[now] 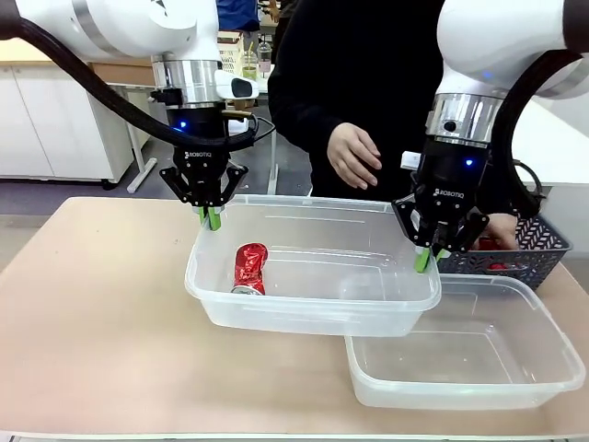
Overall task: Sort the waste into each basket.
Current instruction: Offer the picked Organizing box to the human.
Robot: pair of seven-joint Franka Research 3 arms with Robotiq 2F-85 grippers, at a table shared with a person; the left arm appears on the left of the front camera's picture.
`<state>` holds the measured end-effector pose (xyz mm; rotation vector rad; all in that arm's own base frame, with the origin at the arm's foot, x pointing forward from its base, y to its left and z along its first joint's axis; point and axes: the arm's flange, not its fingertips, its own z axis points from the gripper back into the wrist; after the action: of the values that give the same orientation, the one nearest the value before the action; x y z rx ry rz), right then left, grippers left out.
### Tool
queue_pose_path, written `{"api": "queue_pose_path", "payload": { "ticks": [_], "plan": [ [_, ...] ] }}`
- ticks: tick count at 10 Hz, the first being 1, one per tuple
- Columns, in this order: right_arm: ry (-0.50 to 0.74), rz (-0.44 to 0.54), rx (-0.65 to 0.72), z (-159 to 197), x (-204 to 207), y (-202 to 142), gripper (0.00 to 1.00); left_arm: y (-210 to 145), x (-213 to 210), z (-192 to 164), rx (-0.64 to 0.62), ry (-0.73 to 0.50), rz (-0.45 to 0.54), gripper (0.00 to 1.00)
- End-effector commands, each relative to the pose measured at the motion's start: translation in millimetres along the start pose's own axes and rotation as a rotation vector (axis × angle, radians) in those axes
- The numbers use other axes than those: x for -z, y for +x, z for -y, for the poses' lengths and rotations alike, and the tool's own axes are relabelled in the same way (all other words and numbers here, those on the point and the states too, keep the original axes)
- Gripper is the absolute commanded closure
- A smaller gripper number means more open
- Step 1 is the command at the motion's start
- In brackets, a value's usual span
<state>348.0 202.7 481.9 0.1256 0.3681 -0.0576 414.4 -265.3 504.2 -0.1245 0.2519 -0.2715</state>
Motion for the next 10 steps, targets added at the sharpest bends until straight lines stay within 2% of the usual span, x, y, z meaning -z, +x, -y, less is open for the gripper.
{"api": "queue_pose_path", "payload": {
  "ticks": [1,10],
  "plan": [
    [0.004,0.001,-0.002,1.1,-5.0,-1.5,0.93,-4.7,-0.5,-1.5,0.005,0.007,0.006,0.90],
    [0.004,0.001,-0.002,1.1,-5.0,-1.5,0.93,-4.7,-0.5,-1.5,0.005,0.007,0.006,0.90]
  ]
}}
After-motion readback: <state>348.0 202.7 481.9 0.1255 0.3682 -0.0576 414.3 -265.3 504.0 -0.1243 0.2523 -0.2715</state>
